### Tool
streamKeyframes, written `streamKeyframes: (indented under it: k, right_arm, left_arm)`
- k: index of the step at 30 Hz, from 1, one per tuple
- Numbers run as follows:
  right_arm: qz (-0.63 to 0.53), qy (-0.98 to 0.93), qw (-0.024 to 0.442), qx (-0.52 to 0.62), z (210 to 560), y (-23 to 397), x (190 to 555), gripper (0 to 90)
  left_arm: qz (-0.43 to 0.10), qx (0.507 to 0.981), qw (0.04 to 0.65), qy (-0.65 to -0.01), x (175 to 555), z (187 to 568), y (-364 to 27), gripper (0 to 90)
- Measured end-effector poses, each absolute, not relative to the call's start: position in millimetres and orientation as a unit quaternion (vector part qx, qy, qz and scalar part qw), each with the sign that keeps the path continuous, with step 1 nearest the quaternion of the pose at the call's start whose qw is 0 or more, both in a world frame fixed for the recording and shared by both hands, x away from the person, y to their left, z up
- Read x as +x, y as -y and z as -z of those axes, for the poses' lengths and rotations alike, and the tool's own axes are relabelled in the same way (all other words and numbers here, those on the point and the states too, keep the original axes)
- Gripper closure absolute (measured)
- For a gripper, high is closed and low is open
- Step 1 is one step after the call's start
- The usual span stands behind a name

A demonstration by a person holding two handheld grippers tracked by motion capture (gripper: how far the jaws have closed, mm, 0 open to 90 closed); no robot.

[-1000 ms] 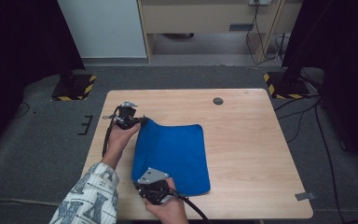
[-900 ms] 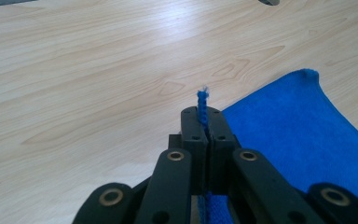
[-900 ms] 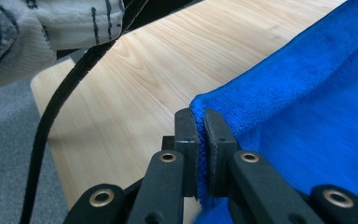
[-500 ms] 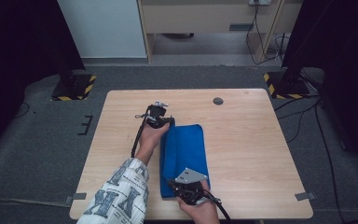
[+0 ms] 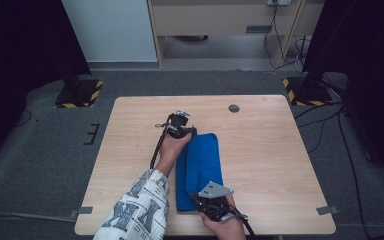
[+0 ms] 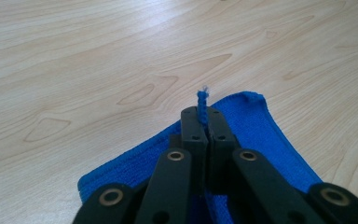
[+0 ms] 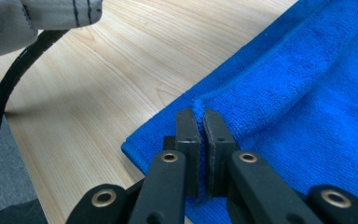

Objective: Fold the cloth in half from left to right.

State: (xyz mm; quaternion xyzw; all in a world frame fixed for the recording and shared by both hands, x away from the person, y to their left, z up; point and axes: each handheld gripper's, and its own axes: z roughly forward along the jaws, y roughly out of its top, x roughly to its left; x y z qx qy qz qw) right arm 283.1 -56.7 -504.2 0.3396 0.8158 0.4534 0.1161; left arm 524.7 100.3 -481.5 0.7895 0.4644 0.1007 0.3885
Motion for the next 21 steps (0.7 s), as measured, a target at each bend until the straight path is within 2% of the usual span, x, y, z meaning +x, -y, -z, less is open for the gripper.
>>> streamKeyframes:
  k: [21]
  right_arm:
    - [-0.456, -0.811, 0.115, 0.348, 505.6, 76.0, 285.1, 85.9]
  left_arm:
    - [-0.126, 0.798, 0.408, -0.425, 518.6, 471.7, -85.1, 87.8]
